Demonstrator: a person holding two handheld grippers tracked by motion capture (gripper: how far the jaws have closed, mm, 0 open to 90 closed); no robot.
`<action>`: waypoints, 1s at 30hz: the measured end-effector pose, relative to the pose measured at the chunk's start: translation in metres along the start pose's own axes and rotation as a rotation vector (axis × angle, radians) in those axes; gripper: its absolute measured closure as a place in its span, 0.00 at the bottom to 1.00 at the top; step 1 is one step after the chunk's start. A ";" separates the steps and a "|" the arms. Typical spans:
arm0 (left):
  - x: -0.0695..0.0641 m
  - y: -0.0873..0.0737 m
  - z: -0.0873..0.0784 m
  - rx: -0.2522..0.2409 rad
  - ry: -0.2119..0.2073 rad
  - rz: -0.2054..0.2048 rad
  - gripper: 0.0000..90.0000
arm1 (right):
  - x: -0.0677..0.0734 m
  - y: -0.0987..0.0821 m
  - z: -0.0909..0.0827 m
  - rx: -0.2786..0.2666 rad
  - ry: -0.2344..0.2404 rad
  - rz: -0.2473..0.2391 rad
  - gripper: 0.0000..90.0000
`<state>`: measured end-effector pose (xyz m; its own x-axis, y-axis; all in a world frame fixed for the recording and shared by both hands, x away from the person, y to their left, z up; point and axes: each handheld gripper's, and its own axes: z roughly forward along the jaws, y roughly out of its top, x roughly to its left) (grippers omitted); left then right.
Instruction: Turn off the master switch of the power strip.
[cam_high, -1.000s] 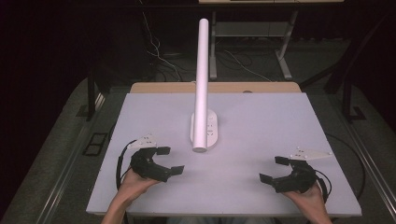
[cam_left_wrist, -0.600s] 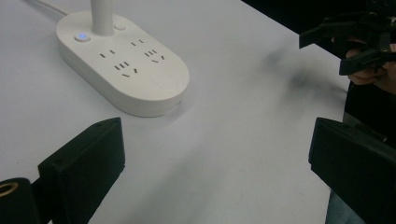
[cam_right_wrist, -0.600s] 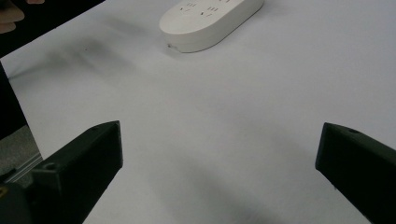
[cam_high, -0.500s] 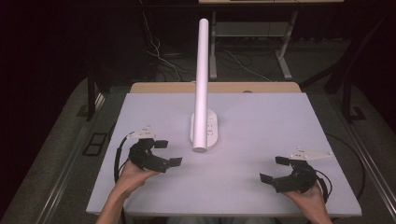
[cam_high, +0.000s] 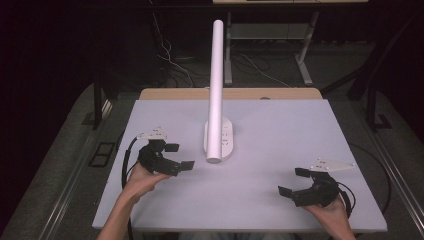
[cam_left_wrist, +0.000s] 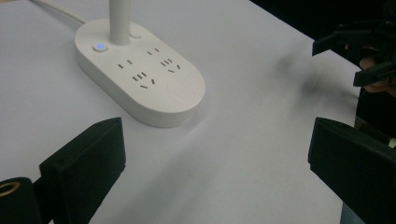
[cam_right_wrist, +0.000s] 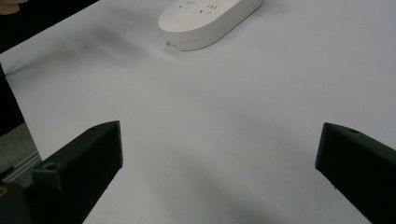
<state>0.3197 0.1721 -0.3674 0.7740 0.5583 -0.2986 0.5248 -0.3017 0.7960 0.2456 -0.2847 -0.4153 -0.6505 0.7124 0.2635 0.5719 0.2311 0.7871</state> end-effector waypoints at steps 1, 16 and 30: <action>0.001 0.001 0.000 -0.001 -0.003 -0.003 0.04 | 0.000 0.000 0.000 0.000 -0.001 0.000 0.00; 0.014 0.016 0.011 0.032 0.027 0.003 0.04 | -0.001 -0.001 0.000 0.004 -0.003 -0.003 0.00; 0.024 0.037 0.013 0.043 0.055 0.027 0.05 | -0.002 -0.001 -0.002 0.001 -0.003 0.008 0.00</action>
<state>0.3620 0.1640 -0.3521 0.7682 0.5905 -0.2472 0.5196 -0.3496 0.7796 0.2456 -0.2878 -0.4154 -0.6440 0.7164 0.2683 0.5777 0.2255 0.7845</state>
